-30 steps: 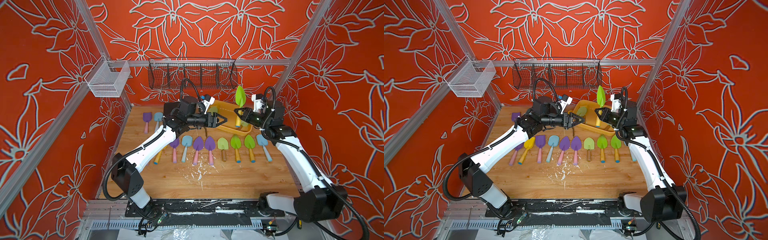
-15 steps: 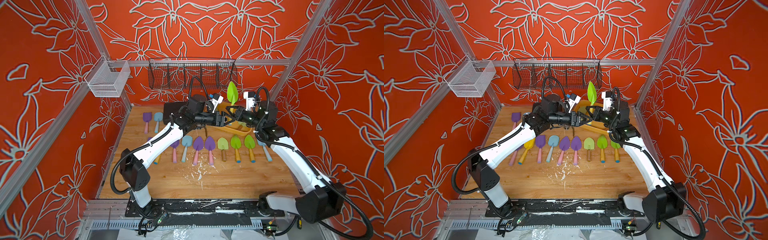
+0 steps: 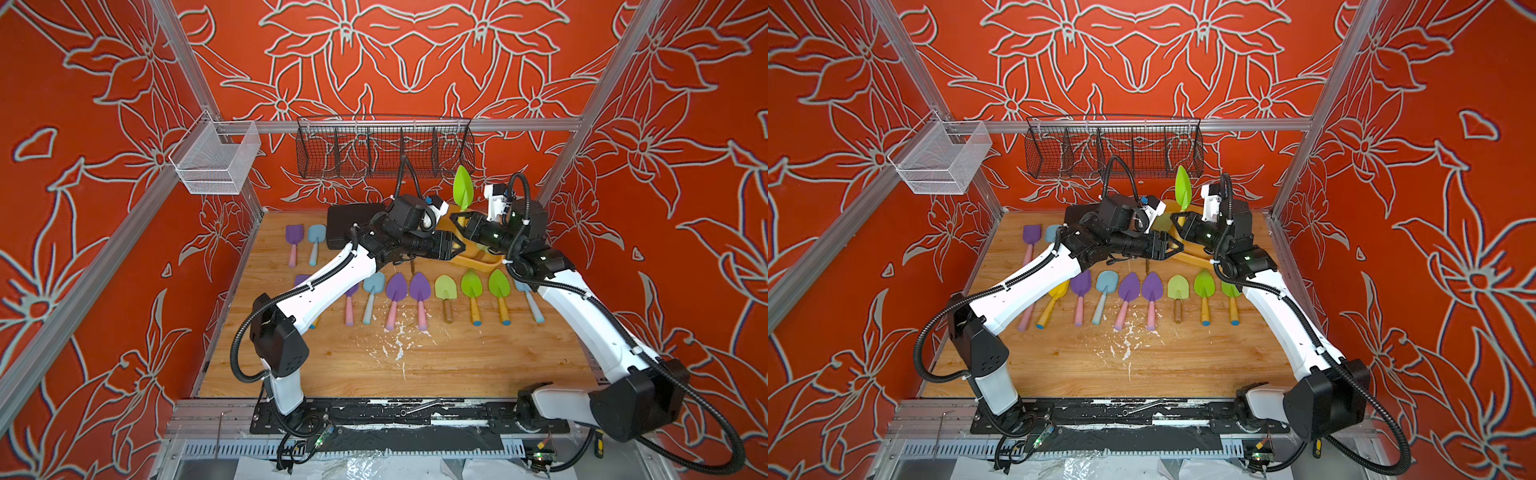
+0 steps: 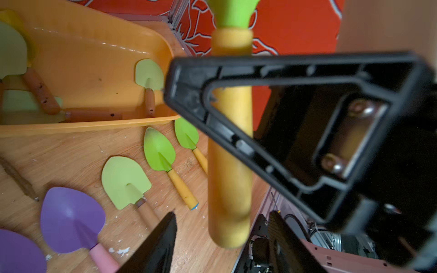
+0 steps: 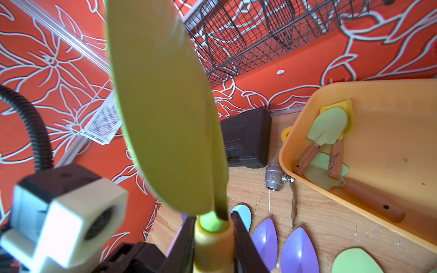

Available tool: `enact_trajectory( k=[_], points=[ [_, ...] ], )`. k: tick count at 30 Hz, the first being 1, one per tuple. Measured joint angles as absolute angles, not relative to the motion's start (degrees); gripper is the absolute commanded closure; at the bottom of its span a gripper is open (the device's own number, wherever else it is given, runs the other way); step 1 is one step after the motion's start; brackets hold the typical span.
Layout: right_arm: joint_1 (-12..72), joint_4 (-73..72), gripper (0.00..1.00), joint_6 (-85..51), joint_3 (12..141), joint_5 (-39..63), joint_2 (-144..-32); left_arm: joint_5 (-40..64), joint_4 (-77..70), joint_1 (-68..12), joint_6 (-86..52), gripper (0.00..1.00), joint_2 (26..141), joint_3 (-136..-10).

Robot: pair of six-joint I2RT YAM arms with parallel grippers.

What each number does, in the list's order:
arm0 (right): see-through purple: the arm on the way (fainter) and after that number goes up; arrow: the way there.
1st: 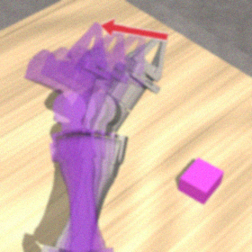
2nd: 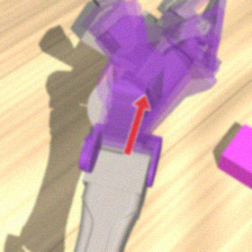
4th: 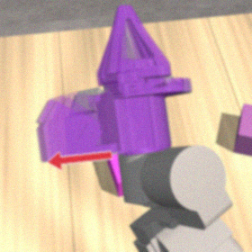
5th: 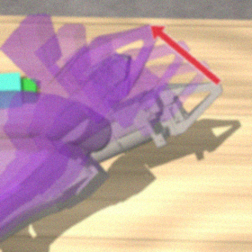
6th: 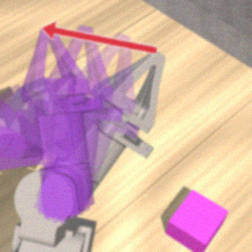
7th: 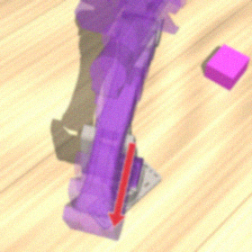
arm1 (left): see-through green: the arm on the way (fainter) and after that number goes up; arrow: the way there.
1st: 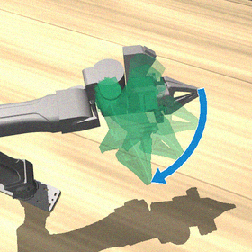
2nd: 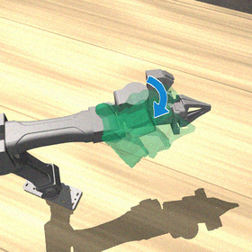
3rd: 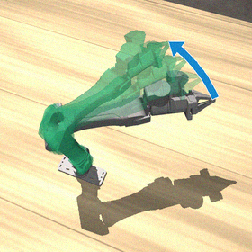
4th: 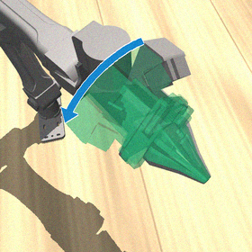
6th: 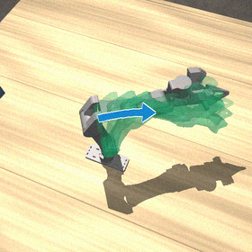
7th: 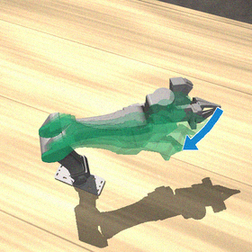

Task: Take the shovel out of the storage box
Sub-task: Place the shovel at the corner of the board.

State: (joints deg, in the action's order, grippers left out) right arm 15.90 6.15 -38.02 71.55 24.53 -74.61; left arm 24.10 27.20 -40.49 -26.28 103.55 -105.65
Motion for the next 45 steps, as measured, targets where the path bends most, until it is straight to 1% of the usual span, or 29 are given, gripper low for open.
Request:
enact_trajectory(
  k=[3,7,10,12,14,16,20,22,23,25,26,27,28,29,30,35,40,43,45],
  points=[
    [16.2,7.0,1.00,-38.5,71.5,24.0,-74.6,22.9,29.2,-40.5,-24.9,0.41,105.5,-108.3],
    [16.8,7.3,1.00,-39.2,71.5,23.0,-74.7,22.4,30.7,-40.5,-23.7,0.49,107.6,-111.4],
    [17.0,7.5,1.00,-39.4,71.5,22.6,-74.9,22.1,31.4,-40.5,-23.2,0.58,108.0,-112.2],
    [17.1,7.7,1.00,-39.6,71.5,22.4,-75.0,22.1,31.5,-40.6,-23.0,0.66,108.2,-112.6],
    [17.2,7.9,1.00,-39.8,71.5,22.3,-75.0,22.1,31.8,-40.6,-23.1,0.76,108.4,-113.3],
    [17.4,7.9,1.00,-40.0,71.5,22.1,-75.2,22.1,32.2,-40.6,-23.0,0.83,108.5,-113.7],
    [17.4,8.1,1.00,-40.5,71.5,21.8,-75.7,21.9,32.7,-40.6,-23.2,0.93,108.7,-113.7],
    [17.4,8.6,1.00,-40.6,71.5,21.4,-76.0,21.9,33.2,-40.6,-23.1,0.94,108.8,-113.7],
    [17.4,9.0,0.97,-40.7,71.6,21.4,-76.0,21.9,33.5,-40.6,-23.1,0.96,108.8,-113.7],
    [17.4,10.1,0.83,-40.7,71.8,21.2,-76.1,22.1,33.9,-40.6,-23.0,1.00,108.8,-113.5],
    [17.4,10.7,0.77,-40.7,72.0,21.1,-76.1,22.2,33.9,-40.6,-23.0,1.00,108.8,-113.4],
    [17.5,11.2,0.66,-40.7,72.1,20.8,-76.1,22.3,33.8,-40.6,-23.0,1.00,108.8,-113.3],
    [17.5,11.5,0.58,-40.6,72.1,20.6,-76.0,22.4,33.8,-40.6,-22.9,1.00,108.8,-113.2],
    [17.5,11.8,0.54,-40.3,72.1,20.4,-76.0,22.3,33.8,-40.6,-22.9,1.00,108.7,-113.0],
    [17.6,12.1,0.47,-40.3,72.1,20.1,-75.9,22.3,33.8,-40.6,-22.8,1.00,108.6,-112.7],
    [17.6,14.5,0.27,-39.2,72.2,19.1,-75.2,22.1,33.3,-40.6,-22.7,1.00,108.0,-111.2],
    [17.6,15.2,0.10,-38.9,72.1,17.3,-72.3,22.1,32.1,-40.6,-23.1,1.00,105.4,-106.5],
    [17.6,15.4,0.03,-38.3,72.1,16.4,-70.0,21.9,32.1,-40.6,-22.9,1.00,104.7,-106.1],
    [17.6,16.1,0.02,-37.7,72.1,16.0,-68.8,21.4,32.1,-40.6,-22.5,1.00,104.1,-105.6]
  ],
)
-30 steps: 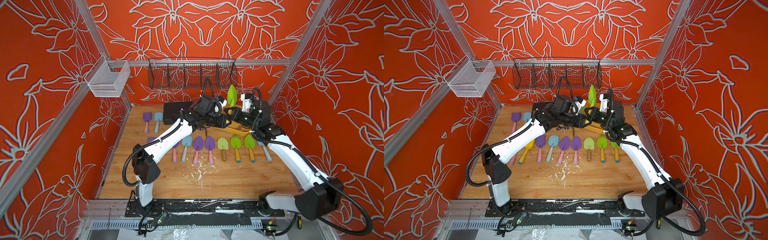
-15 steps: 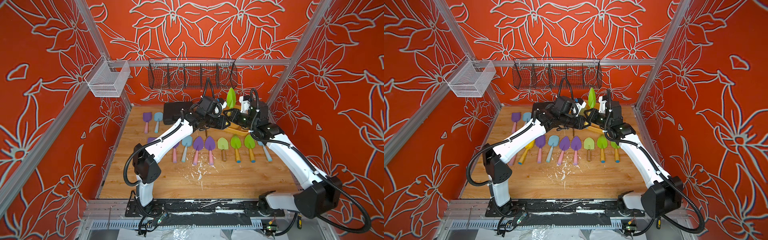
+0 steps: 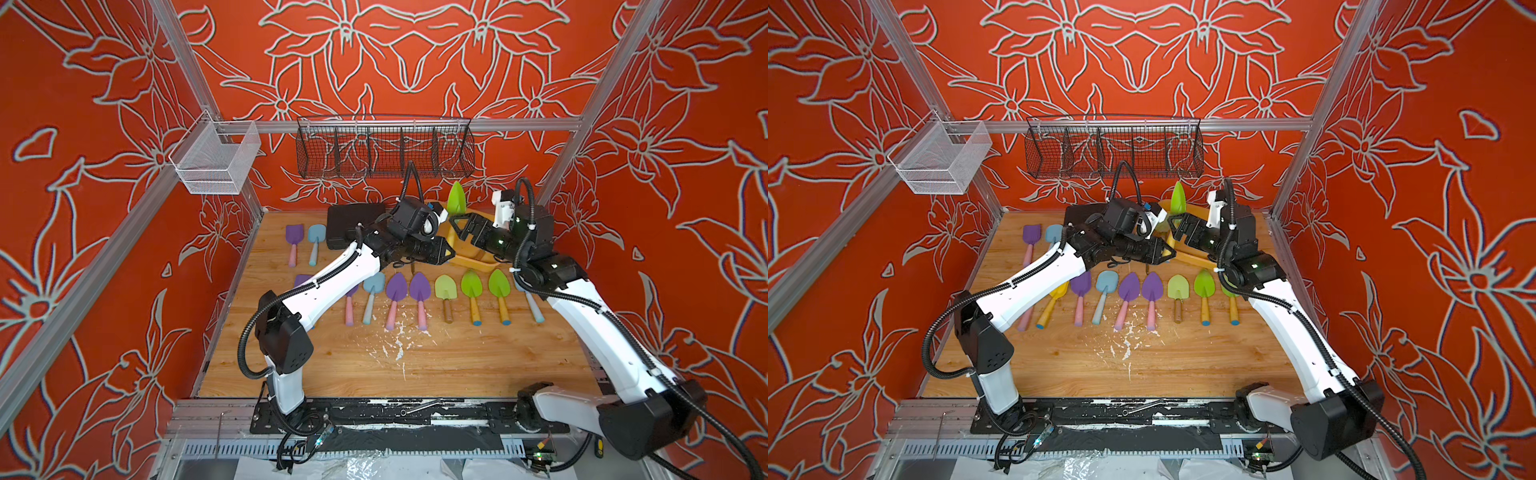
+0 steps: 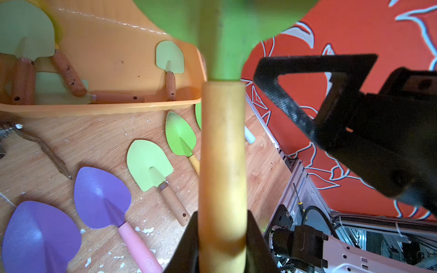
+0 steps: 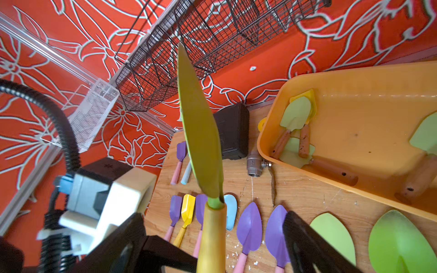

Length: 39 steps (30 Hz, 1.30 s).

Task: Take the shovel out of the storage box
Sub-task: Place the shovel at the corner of the board.

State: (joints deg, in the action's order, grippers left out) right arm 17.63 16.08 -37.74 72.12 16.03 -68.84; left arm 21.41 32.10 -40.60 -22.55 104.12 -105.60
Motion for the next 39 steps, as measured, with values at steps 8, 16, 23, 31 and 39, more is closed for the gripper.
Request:
enact_trajectory(
  k=[8,16,23,31,39],
  points=[
    [17.6,21.2,0.02,-35.3,72.3,13.5,-64.9,18.4,33.6,-39.6,-20.2,1.00,99.7,-100.8],
    [17.2,24.9,0.02,-31.4,72.3,12.4,-59.8,15.8,37.2,-30.3,-17.1,1.00,89.6,-89.2],
    [16.6,28.6,0.02,-27.3,72.3,12.4,-60.0,11.5,43.1,-22.6,-13.3,1.00,79.8,-79.5],
    [15.7,31.2,0.02,-22.3,72.3,13.8,-60.7,3.7,50.9,-10.4,-9.0,1.00,74.4,-71.4],
    [15.4,31.7,0.02,-17.9,72.6,16.3,-62.3,-2.4,54.3,0.6,-2.5,1.00,79.7,-70.9]
  ],
)
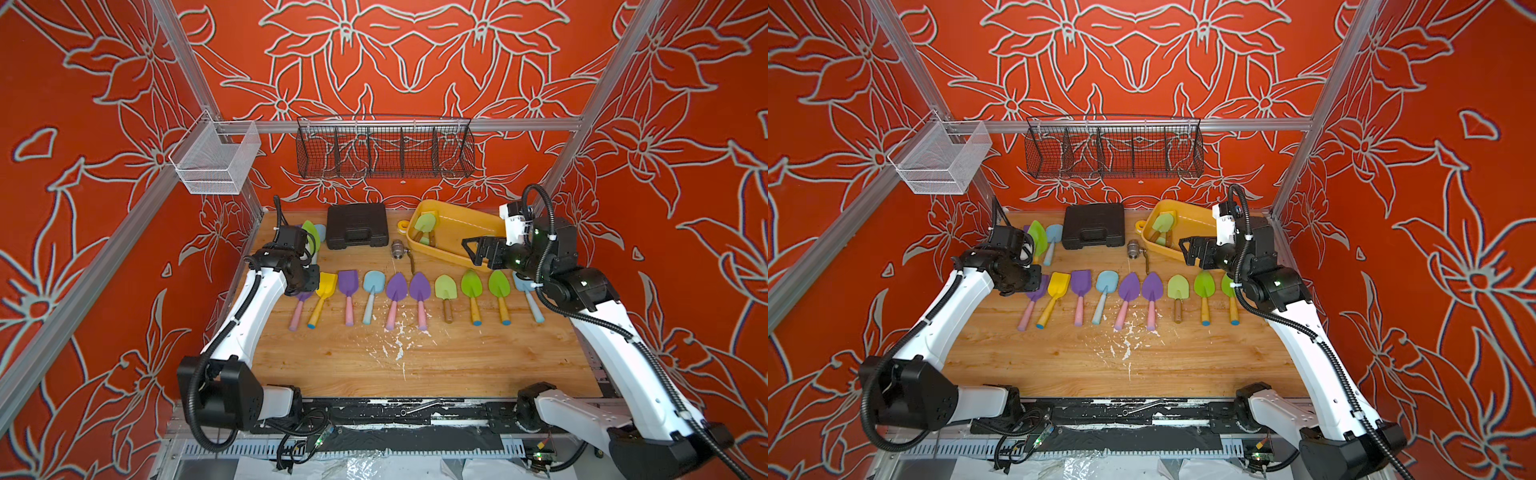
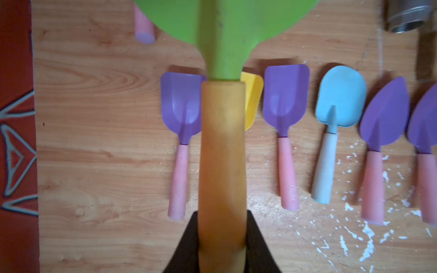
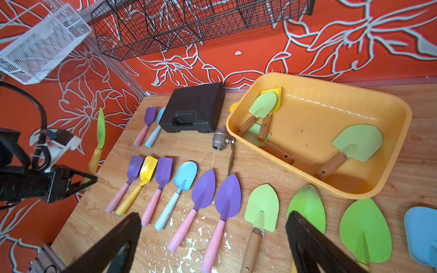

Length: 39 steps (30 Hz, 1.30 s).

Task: Take the shovel out of the storage box
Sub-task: Place the shovel at the corner of the board.

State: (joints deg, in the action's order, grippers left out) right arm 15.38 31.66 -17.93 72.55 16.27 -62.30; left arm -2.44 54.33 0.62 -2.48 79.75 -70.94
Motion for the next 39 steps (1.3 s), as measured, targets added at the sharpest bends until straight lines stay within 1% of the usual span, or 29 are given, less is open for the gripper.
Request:
enact_trajectory(
  k=[7,15,19,25,33,39],
  points=[
    [15.0,31.5,0.02,-16.5,75.8,17.0,-69.3,-5.7,54.4,7.5,3.2,1.00,90.7,-73.7],
    [14.9,31.7,0.02,-15.8,84.4,16.5,-81.4,-8.4,52.6,11.0,7.5,1.00,101.8,-81.0],
    [14.9,32.4,0.02,-15.4,89.2,15.9,-86.8,-10.4,51.5,12.8,8.8,1.00,105.6,-83.3],
    [14.7,33.2,0.02,-15.4,93.1,15.3,-92.0,-11.9,50.4,14.9,10.6,1.00,110.2,-87.2],
    [14.4,38.4,0.03,-17.1,101.1,13.5,-100.2,-12.7,50.0,17.4,12.7,1.00,116.8,-94.4],
    [14.1,41.8,0.04,-19.2,104.4,13.5,-105.3,-12.4,50.5,20.1,13.9,1.00,121.7,-100.8]
  ],
)
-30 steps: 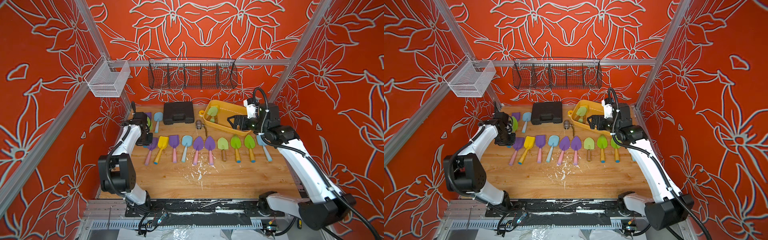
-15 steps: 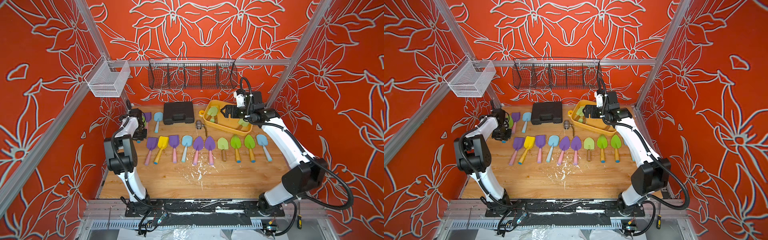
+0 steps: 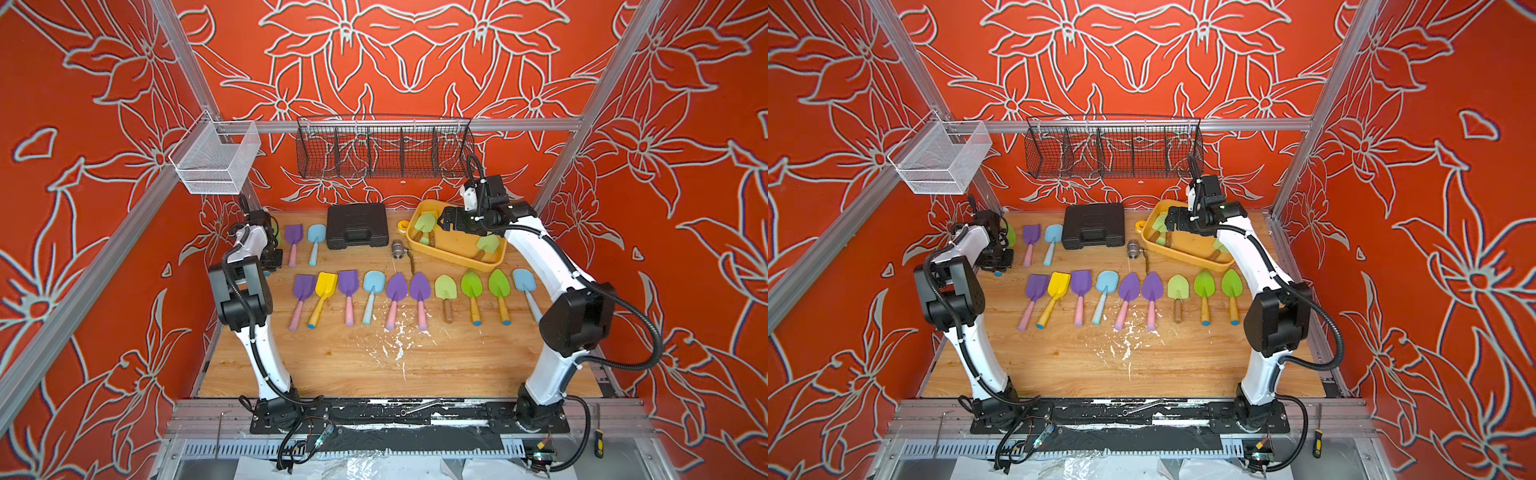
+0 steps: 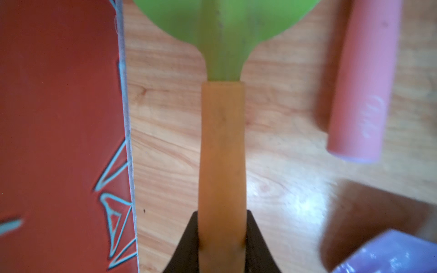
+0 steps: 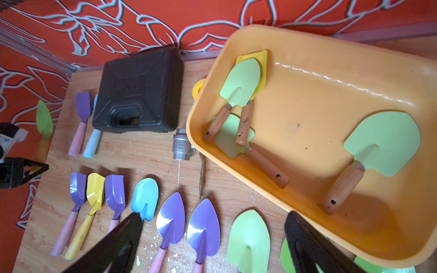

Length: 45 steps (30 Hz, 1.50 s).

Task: Take the shovel out of the storage box
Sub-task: Place the shovel at the corner of the board.

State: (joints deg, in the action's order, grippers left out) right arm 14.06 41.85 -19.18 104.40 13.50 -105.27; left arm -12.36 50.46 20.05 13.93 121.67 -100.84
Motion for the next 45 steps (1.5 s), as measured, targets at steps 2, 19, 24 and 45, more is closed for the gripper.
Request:
enact_trajectory(
  k=[2,19,24,45],
  points=[
    [14.0,42.9,0.04,-19.6,105.8,13.5,-106.8,-12.3,50.5,20.7,14.1,1.00,123.2,-102.8],
    [13.7,48.7,0.05,-21.7,113.7,12.9,-113.2,-10.2,54.8,21.5,14.8,1.00,136.2,-120.5],
    [13.6,52.1,0.04,-23.3,116.5,9.2,-114.7,-9.3,55.3,21.8,14.7,1.00,136.3,-120.8],
    [10.2,58.5,0.03,-27.0,120.4,5.9,-118.6,-5.7,58.0,23.1,12.1,0.76,136.3,-122.5]
  ],
)
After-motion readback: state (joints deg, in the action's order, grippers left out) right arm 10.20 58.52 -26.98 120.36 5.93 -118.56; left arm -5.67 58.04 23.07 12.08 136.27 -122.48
